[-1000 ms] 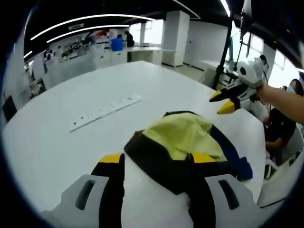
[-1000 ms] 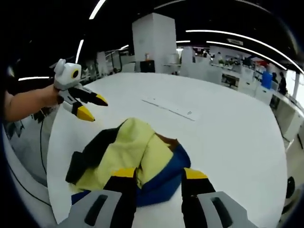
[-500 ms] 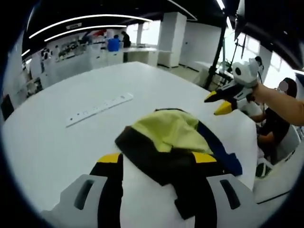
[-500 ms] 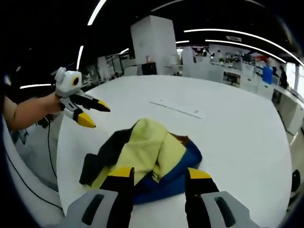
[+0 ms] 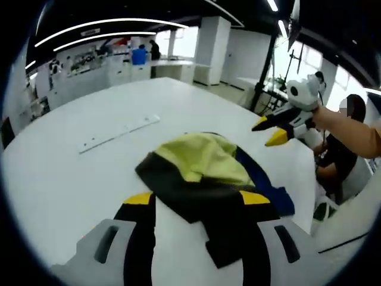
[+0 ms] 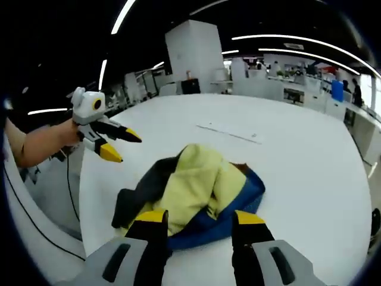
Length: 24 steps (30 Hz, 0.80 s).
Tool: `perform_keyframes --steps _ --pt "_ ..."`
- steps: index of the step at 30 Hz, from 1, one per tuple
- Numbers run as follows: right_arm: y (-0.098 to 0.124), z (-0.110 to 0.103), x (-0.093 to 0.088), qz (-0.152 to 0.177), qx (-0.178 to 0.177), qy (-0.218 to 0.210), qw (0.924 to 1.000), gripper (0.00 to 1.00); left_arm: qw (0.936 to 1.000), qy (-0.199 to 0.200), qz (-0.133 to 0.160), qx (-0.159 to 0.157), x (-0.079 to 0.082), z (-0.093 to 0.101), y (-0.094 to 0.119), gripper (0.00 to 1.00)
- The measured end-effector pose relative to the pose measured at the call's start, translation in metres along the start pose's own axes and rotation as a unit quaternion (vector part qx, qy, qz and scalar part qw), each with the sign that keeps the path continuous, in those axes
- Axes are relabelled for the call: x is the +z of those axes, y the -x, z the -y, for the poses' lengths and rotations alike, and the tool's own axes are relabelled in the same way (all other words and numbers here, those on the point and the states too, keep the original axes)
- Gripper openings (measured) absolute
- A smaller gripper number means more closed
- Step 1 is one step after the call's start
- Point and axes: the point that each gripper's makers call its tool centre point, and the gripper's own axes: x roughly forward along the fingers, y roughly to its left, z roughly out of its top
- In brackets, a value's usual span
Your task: Fold the garment on the visible template until the final outline fits inside the template.
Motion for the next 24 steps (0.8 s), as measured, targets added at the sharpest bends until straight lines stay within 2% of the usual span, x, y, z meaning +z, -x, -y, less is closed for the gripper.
perform_keyframes --steps 9,14,24 --pt "-0.003 -0.014 -0.023 -0.015 0.010 -0.009 0.9998 0.38 0.9998 0.009 -0.011 -0.011 -0.023 0.008 -0.003 0.45" --pt "-0.004 -0.019 -0.035 -0.026 0.013 -0.013 0.9995 0.37 0.9995 0.007 -0.027 -0.012 -0.038 0.013 -0.006 0.44" --pt "-0.007 -0.022 -0.047 -0.033 0.014 -0.026 0.9990 0.34 0.9989 0.007 -0.044 -0.018 -0.057 0.020 -0.011 0.38"
